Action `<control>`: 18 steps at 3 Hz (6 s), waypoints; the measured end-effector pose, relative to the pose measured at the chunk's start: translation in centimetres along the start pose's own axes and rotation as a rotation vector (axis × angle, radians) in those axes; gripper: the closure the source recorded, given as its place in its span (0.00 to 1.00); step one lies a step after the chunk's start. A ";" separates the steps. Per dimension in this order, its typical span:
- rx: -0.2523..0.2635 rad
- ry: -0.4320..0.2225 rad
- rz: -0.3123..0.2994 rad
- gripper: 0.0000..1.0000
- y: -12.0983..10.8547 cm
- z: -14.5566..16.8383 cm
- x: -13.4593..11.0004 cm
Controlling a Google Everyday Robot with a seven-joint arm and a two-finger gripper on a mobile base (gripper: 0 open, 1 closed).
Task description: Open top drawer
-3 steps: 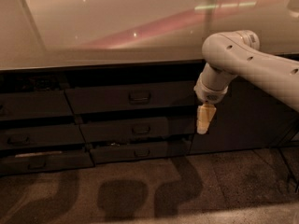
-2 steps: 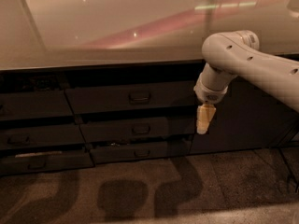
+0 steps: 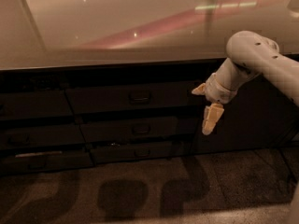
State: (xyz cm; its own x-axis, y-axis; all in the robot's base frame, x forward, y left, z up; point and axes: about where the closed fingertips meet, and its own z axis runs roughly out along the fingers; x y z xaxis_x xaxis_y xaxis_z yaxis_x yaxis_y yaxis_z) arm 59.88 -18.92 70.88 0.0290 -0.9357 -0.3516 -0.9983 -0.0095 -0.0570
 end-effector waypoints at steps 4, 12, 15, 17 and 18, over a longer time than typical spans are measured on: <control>0.198 -0.015 -0.123 0.00 0.0 -0.8 -0.4; 0.231 0.158 -0.017 0.00 -9.7 1.5 0.4; 0.146 0.169 -0.078 0.00 -9.4 5.4 -1.3; 0.039 -0.150 -0.142 0.00 -8.4 5.8 0.1; 0.039 -0.150 -0.142 0.00 -8.4 5.8 0.1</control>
Offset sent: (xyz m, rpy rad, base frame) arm 0.0047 0.0060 0.0094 0.0512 -0.0161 0.0610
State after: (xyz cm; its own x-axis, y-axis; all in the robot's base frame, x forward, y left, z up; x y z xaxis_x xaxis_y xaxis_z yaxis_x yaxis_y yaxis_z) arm 68.61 -16.84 65.88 0.1794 -0.8627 -0.4728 -0.9810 -0.1211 -0.1514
